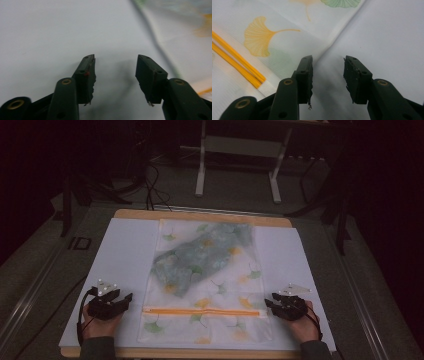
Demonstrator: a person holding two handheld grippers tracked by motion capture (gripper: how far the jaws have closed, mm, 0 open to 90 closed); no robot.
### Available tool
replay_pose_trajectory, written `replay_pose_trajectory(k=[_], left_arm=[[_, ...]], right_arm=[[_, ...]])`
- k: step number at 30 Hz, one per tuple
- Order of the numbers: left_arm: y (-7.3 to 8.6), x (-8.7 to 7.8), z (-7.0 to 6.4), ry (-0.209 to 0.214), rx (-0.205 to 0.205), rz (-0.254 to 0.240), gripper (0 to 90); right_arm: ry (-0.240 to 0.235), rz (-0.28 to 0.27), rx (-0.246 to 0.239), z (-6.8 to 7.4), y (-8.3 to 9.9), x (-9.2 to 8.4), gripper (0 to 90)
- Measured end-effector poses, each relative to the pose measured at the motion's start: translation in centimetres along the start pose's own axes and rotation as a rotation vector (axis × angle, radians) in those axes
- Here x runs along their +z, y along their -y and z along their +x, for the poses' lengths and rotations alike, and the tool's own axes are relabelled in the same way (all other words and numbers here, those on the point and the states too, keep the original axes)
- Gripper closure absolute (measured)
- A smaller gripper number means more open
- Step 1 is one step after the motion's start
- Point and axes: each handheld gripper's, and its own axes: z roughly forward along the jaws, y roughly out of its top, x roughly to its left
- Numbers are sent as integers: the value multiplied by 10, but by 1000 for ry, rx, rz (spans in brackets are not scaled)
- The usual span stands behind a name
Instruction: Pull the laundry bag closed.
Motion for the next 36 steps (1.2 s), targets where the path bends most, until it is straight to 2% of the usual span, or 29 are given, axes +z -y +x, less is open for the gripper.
replay_pose_trajectory(k=[5, 9, 13, 16, 18, 21, 30, 36], left_arm=[[0, -2, 1, 15, 6, -2, 521], [2, -3, 3, 72, 9, 11, 518], [2, -4, 1, 89, 32, 9, 533], [1, -4, 1, 115, 16, 7, 533], [1, -5, 0, 114, 16, 3, 542], [1, -7, -2, 101, 39, 10, 566], [2, -8, -5, 91, 63, 39, 607], [2, -11, -4, 95, 60, 39, 614]], right_arm=[[-10, 1, -4, 2, -1, -2, 594], [-19, -5, -18, 4, -4, -4, 600], [-39, -8, -43, 9, -7, -5, 599], [-46, -9, -60, 13, -8, -5, 592], [-53, -11, -60, 15, -9, -5, 591], [-57, -11, -69, 19, -10, -5, 585], [-115, -3, -68, 28, -17, 2, 582], [-137, 2, -93, 35, -22, 7, 578]])
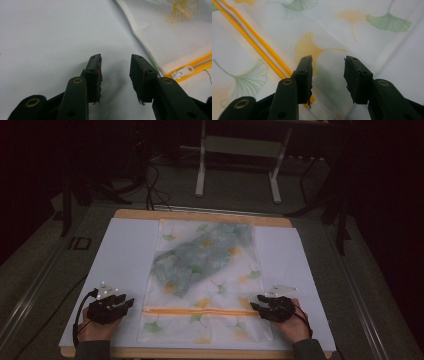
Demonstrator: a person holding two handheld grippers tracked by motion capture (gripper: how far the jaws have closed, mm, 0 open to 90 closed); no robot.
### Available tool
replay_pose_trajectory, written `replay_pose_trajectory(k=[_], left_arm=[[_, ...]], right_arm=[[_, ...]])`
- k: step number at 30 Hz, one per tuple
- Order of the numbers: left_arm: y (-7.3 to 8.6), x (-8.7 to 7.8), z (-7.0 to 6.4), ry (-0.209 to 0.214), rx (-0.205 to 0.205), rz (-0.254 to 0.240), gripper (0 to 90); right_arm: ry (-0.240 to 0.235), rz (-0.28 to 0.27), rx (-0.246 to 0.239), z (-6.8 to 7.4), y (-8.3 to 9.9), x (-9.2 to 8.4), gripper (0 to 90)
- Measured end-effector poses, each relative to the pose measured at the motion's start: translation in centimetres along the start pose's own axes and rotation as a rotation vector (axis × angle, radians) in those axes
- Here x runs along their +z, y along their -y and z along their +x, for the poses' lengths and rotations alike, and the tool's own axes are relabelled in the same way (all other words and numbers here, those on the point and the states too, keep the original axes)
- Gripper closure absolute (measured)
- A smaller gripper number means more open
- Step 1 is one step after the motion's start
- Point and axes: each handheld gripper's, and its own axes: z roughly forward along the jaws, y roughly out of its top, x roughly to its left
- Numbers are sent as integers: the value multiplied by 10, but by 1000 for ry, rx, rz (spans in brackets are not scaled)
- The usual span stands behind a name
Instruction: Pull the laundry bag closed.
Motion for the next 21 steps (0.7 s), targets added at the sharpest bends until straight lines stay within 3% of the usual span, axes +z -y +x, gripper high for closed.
replay_pose_trajectory(k=[9, 19, 21], left_arm=[[-1, 0, -2, 10, 25, 15, 635], [-8, -6, -3, 78, 27, 11, 644], [-8, -7, -5, 75, 38, 16, 644]], right_arm=[[-35, 2, -32, 9, -14, 6, 567], [-49, 35, -66, 15, -24, 11, 552], [-54, 38, -75, 16, -25, 11, 551]])
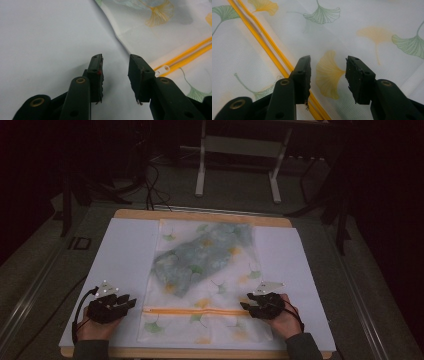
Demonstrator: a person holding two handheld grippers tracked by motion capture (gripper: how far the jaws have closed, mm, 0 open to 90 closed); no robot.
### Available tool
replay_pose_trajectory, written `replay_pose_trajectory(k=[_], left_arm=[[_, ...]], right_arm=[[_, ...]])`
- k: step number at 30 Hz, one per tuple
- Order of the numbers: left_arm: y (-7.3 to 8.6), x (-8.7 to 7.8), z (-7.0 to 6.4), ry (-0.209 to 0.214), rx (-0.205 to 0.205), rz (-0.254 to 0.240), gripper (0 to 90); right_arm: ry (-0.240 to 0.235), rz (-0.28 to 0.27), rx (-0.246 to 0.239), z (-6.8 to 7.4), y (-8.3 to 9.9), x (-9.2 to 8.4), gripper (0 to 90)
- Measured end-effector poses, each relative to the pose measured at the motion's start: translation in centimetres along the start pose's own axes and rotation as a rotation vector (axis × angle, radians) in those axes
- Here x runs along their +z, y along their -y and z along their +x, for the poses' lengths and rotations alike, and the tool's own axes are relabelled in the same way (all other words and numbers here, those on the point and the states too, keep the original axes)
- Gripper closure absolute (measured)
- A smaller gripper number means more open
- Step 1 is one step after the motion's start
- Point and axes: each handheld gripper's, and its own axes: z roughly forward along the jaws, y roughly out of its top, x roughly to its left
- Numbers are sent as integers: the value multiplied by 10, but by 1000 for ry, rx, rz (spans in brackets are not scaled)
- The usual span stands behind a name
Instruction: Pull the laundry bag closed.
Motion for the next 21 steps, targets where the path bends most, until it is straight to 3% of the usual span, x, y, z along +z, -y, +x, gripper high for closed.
replay_pose_trajectory(k=[8, 21], left_arm=[[4, -9, -9, 7, 14, 11, 643], [11, -9, -12, -15, -5, 17, 613]], right_arm=[[-11, 2, -25, 3, -7, -1, 545], [-45, 15, -65, 17, -20, 13, 528]])
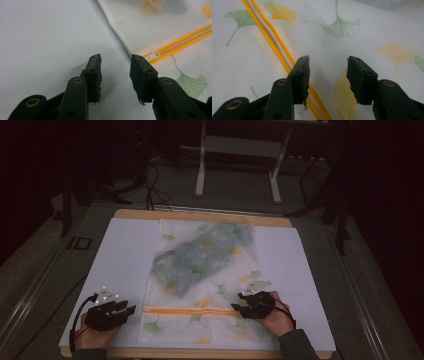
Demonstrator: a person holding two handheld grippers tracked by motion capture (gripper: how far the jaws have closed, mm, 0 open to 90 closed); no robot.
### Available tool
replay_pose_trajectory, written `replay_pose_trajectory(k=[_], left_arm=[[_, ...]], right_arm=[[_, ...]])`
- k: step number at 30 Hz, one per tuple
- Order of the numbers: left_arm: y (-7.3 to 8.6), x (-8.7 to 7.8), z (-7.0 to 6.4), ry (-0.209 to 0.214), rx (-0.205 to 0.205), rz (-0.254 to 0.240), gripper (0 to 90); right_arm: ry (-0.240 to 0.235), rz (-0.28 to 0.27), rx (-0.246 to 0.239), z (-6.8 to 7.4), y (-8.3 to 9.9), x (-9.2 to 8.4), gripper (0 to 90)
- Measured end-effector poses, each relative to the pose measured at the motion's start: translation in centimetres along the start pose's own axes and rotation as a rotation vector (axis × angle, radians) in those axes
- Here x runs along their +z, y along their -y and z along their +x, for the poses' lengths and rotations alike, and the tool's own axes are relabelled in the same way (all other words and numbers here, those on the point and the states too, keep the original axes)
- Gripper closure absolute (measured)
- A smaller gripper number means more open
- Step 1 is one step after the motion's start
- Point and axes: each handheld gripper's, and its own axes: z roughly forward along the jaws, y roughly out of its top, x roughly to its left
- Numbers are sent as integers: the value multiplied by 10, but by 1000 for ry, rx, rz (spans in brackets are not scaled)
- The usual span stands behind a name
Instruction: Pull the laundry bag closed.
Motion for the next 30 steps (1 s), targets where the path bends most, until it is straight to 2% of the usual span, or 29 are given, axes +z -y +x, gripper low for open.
replay_pose_trajectory(k=[10, 24, 30], left_arm=[[2, 1, 5, 6, 6, 6, 601], [1, 5, 2, 16, 25, 12, 590], [1, 3, 1, 13, 33, 14, 622]], right_arm=[[-28, -1, -27, 10, -10, 12, 529], [-68, -8, -68, 24, -28, 25, 531], [-78, 2, -89, 27, -34, 30, 530]])
